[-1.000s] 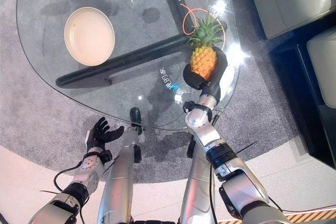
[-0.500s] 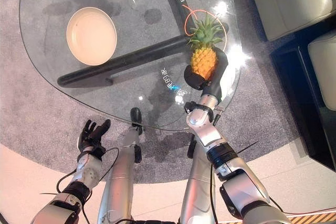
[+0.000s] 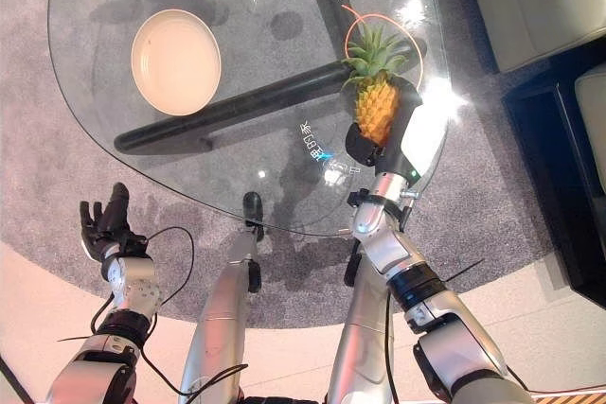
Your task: Pick up the fruit to the plate
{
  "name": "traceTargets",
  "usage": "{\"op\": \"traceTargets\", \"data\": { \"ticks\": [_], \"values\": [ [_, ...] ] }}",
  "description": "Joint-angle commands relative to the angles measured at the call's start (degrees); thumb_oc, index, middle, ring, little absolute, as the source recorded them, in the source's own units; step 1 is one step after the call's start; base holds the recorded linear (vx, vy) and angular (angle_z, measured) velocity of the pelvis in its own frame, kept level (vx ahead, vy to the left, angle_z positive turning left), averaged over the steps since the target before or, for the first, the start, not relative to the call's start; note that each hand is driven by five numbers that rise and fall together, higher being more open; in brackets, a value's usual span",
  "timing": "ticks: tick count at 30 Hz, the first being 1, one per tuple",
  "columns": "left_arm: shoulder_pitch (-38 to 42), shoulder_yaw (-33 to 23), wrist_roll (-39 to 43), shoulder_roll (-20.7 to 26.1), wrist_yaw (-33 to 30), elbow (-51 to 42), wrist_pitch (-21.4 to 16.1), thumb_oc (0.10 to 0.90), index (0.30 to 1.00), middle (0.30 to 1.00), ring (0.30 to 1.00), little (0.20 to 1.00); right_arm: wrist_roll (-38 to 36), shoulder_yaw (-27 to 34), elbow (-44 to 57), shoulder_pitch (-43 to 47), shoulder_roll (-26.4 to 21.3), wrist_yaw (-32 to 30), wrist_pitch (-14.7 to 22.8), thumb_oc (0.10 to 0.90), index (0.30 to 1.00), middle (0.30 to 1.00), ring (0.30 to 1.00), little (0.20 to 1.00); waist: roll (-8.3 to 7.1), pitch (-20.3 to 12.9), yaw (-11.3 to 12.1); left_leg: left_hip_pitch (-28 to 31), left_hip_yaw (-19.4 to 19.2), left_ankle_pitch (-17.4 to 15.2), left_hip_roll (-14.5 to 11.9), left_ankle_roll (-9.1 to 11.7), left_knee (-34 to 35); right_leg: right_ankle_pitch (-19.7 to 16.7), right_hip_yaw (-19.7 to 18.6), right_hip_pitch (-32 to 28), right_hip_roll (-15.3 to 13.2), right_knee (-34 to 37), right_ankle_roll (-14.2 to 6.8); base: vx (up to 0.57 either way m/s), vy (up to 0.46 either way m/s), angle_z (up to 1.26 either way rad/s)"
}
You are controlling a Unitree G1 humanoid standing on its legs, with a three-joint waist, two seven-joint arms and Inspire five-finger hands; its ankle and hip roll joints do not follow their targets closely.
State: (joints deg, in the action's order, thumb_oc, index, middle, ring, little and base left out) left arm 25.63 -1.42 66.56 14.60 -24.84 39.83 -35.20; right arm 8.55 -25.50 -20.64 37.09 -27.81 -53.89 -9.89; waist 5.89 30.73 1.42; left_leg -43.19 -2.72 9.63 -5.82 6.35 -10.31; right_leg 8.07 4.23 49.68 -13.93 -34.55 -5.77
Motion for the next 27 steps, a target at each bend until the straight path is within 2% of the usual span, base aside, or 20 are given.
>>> {"op": "traceTargets", "data": {
  "ticks": [1, 7, 11, 14, 18, 27],
  "values": [
    [2.0, -3.8, -5.5, 6.1, -3.3, -1.2, -8.3, 0.800, 0.900, 0.900, 0.900, 0.900, 8.8, 1.2, 8.6, 2.6, -3.2, -4.1, 4.7, 0.100, 0.300, 0.300, 0.300, 0.200, 0.87, -0.9, -0.5, -0.5, -0.9, -6.5, 3.3, -2.1, -5.7, -4.8, 2.8, -1.9, 3.0, 8.9, 0.9, 0.00, 0.000, 0.00],
    [4.8, -3.2, -15.0, 8.1, -6.7, -9.6, -8.5, 0.800, 0.900, 0.900, 0.900, 0.900, 12.9, 1.8, 10.2, 3.6, -5.6, -3.9, 6.6, 0.100, 0.300, 0.300, 0.300, 0.200, 1.19, -0.9, -0.4, -0.6, -1.1, -6.9, 3.2, -2.0, -5.8, -4.6, 2.6, -1.9, 2.6, 8.9, 0.6, 0.00, 0.000, 0.00],
    [5.4, -1.8, -20.9, 7.4, -5.0, -16.7, -7.6, 0.800, 0.900, 0.900, 0.900, 0.900, 15.8, 2.5, 10.8, 3.9, -6.2, -3.5, 8.2, 0.100, 0.300, 0.300, 0.300, 0.200, 1.36, -0.9, -0.2, -0.7, -1.3, -7.1, 3.2, -2.1, -5.7, -4.9, 2.7, -2.1, 2.5, 9.5, 0.5, 0.00, -0.008, 0.00],
    [5.5, -0.2, -20.7, 6.7, -0.1, -21.8, -5.5, 0.800, 0.900, 0.900, 0.900, 0.900, 18.4, 3.1, 11.7, 3.8, -6.0, -3.1, 9.1, 0.100, 0.300, 0.300, 0.300, 0.200, 1.21, -0.9, 0.0, -0.7, -1.2, -7.2, 3.2, -2.1, -5.5, -5.2, 2.9, -2.4, 2.3, 9.9, 0.2, -0.01, -0.041, 0.00],
    [5.5, 2.1, -20.0, 6.2, 6.7, -28.0, -0.5, 0.800, 0.900, 0.900, 0.900, 0.900, 21.5, 4.0, 13.1, 4.0, -5.5, -1.9, 10.1, 0.100, 0.300, 0.300, 0.300, 0.200, 0.84, -0.9, 0.1, -0.5, -1.2, -7.2, 3.3, -2.3, -5.2, -5.6, 3.3, -3.0, 2.4, 10.6, 0.0, -0.01, -0.041, 0.00],
    [8.0, 6.0, -16.2, 7.4, 13.8, -31.3, 8.3, 0.800, 0.900, 0.900, 0.900, 0.900, 23.6, 3.6, 16.4, 5.3, -5.5, 1.8, 12.0, 0.100, 0.300, 0.300, 0.300, 0.200, 0.41, -0.9, -0.4, 0.3, -1.6, -7.0, 3.1, -2.4, -4.4, -6.5, 3.6, -4.0, 2.4, 12.0, -0.6, 0.00, 0.000, 0.00]
  ]
}}
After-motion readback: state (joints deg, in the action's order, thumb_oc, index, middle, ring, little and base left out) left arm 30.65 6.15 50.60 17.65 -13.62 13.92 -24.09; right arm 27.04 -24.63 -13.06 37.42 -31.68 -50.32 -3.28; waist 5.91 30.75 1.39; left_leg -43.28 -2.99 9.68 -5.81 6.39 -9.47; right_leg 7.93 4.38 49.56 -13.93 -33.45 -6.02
